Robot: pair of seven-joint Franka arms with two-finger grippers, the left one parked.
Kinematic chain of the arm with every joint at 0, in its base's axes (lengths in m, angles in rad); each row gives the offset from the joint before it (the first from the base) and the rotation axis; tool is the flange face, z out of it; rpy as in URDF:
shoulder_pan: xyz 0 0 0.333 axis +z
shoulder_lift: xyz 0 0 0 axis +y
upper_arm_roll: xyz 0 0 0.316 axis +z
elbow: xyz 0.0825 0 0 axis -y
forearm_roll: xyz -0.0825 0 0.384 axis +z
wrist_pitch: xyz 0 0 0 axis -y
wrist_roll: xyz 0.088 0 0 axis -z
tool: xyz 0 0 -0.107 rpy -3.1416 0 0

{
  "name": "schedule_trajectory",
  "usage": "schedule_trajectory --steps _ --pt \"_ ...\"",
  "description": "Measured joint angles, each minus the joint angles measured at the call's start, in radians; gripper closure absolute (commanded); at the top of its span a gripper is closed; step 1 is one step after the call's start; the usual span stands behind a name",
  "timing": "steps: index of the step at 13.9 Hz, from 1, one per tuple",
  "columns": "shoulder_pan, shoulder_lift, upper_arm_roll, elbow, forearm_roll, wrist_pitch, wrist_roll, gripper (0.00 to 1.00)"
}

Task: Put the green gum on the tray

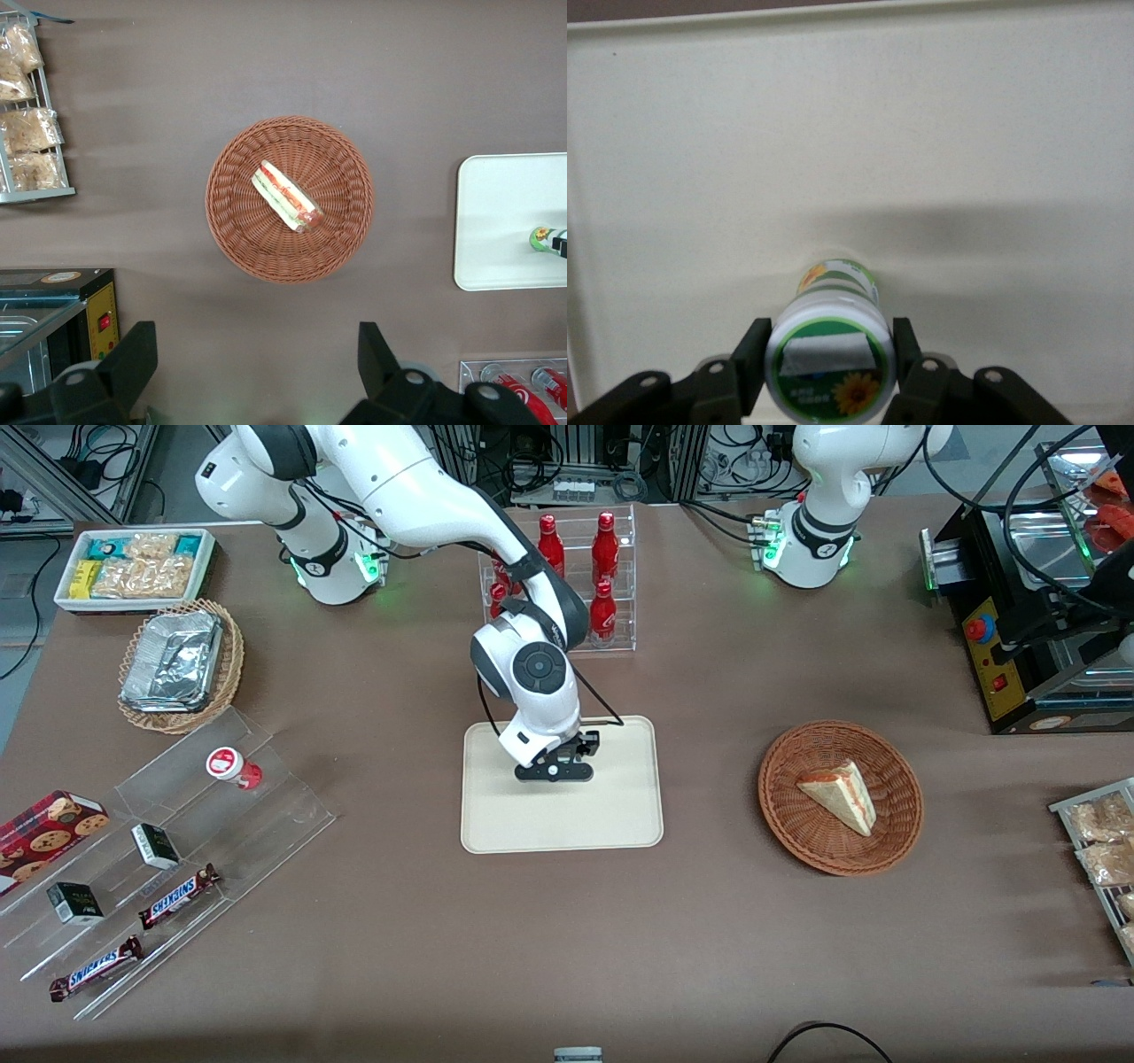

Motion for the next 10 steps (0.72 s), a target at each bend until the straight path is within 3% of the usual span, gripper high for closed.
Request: schedule_trajectory --steps 5,10 --pt "-0.027 -0.035 -0.014 0.004 0.000 -0.028 -0.014 0.00" --pt "-0.128 -0.236 -0.020 0.008 0.000 -0.256 -0.094 0.00"
